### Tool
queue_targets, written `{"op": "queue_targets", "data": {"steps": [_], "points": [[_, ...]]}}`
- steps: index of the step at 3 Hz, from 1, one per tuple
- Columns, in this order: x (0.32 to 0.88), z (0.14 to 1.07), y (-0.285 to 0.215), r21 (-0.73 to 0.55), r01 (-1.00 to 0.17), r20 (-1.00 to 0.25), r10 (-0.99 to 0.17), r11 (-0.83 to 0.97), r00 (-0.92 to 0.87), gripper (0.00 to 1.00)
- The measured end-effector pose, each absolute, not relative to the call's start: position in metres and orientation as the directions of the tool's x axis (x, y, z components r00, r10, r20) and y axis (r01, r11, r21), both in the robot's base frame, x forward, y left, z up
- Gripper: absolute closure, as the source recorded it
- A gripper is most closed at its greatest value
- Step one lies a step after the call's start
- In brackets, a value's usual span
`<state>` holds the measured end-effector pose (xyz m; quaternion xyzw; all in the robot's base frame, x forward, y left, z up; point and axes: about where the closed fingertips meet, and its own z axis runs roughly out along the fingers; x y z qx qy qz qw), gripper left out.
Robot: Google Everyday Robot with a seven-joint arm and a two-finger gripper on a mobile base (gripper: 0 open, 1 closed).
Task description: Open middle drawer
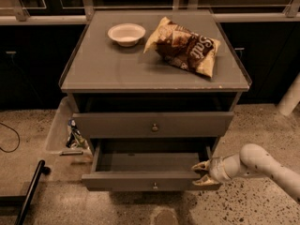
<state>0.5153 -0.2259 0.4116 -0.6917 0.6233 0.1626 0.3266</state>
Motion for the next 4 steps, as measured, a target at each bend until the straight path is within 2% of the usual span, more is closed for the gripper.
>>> {"op": "queue_targets", "data": {"steps": [1, 3, 4], "points": [[0.515, 0.412, -0.226, -0.249, -0.968, -0.632, -0.756, -0.010, 0.170, 0.81], [0.516, 0.411, -0.224, -0.245, -0.969, -0.635, -0.754, -0.011, 0.169, 0.34], [0.496, 0.410, -0.210, -0.227, -0.972, -0.643, -0.740, -0.060, 0.196, 0.38]]}}
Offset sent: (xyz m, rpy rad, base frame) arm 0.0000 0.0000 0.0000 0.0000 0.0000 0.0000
